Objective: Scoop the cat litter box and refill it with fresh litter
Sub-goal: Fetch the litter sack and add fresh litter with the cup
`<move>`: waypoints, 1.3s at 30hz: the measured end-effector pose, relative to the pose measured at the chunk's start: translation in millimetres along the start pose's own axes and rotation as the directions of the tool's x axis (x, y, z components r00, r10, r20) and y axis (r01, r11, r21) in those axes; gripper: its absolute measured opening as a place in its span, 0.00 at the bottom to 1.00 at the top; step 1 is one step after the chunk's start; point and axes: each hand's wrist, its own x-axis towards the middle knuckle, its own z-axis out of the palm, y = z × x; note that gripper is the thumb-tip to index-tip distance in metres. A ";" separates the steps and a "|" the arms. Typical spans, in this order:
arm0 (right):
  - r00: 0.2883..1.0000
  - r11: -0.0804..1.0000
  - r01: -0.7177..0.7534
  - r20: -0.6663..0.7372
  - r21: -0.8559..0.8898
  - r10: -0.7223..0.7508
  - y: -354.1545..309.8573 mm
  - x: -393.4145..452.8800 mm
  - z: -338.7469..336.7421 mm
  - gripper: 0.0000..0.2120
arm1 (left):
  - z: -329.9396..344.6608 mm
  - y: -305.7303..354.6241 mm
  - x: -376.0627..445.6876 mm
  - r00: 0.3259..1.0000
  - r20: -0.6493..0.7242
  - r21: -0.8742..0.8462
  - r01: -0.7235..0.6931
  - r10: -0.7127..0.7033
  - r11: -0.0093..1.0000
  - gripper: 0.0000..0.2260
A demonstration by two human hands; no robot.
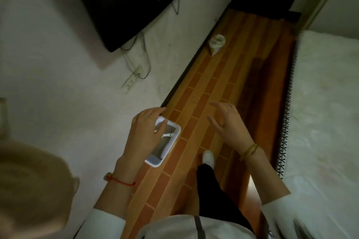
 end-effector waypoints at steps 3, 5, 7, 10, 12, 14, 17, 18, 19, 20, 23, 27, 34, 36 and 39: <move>0.998 0.998 -0.059 -0.028 -0.010 0.058 38.0 46.6 -19.7 0.22 | 26.3 14.9 71.8 0.998 0.036 -0.022 -0.045 0.046 0.999 0.19; 0.996 0.997 -0.078 -0.051 -0.020 0.077 66.4 83.8 -39.7 0.22 | 42.6 32.3 124.7 0.996 0.037 -0.047 -0.073 0.075 0.996 0.18; 0.994 0.996 -0.086 -0.071 -0.033 0.083 95.6 125.3 -63.3 0.22 | 59.2 50.6 178.4 0.996 0.024 -0.070 -0.081 0.083 0.994 0.16; 0.991 0.994 -0.097 -0.095 -0.054 0.091 132.8 184.6 -95.4 0.22 | 81.3 73.3 251.1 0.996 0.016 -0.082 -0.085 0.086 0.993 0.16; 0.990 0.993 -0.107 -0.103 -0.054 0.101 154.2 221.1 -112.2 0.22 | 93.0 86.3 295.4 0.996 0.015 -0.087 -0.091 0.092 0.992 0.16; 0.987 0.991 -0.122 -0.111 -0.046 0.117 173.7 253.9 -124.8 0.22 | 103.3 97.1 335.7 0.995 0.023 -0.097 -0.096 0.099 0.991 0.16; 0.983 0.989 -0.145 -0.122 -0.033 0.140 202.2 301.8 -136.8 0.22 | 121.1 106.5 395.3 0.991 0.040 -0.111 -0.122 0.127 0.986 0.17; 0.982 0.988 -0.151 -0.123 -0.032 0.146 211.9 317.0 -139.3 0.22 | 128.0 108.5 414.8 0.989 0.046 -0.113 -0.132 0.138 0.985 0.16; 0.981 0.987 -0.157 -0.121 -0.031 0.152 221.6 332.5 -141.3 0.22 | 135.6 109.8 434.9 0.988 0.053 -0.111 -0.139 0.146 0.984 0.16; 0.981 0.986 -0.162 -0.115 -0.032 0.157 231.3 348.0 -142.8 0.22 | 143.2 110.7 454.6 0.987 0.060 -0.110 -0.142 0.149 0.984 0.16; 0.978 0.983 -0.182 -0.111 -0.034 0.177 262.4 400.7 -147.1 0.22 | 167.5 111.8 518.7 0.985 0.077 -0.121 -0.146 0.156 0.982 0.16; 0.972 0.978 -0.203 -0.126 -0.044 0.196 305.3 482.1 -157.0 0.22 | 198.0 113.7 613.2 0.979 0.094 -0.127 -0.171 0.184 0.977 0.16; 0.957 0.966 -0.246 -0.179 -0.074 0.230 370.6 642.1 -187.7 0.23 | 231.8 121.0 791.2 0.966 0.104 -0.120 -0.226 0.238 0.967 0.16; 0.953 0.964 -0.254 -0.189 -0.083 0.235 385.5 682.2 -196.7 0.22 | 239.3 122.7 837.0 0.963 0.105 -0.107 -0.236 0.247 0.966 0.16; 0.949 0.959 -0.272 -0.189 -0.086 0.252 408.2 736.2 -207.4 0.22 | 251.5 125.6 896.5 0.962 0.118 -0.098 -0.237 0.247 0.967 0.15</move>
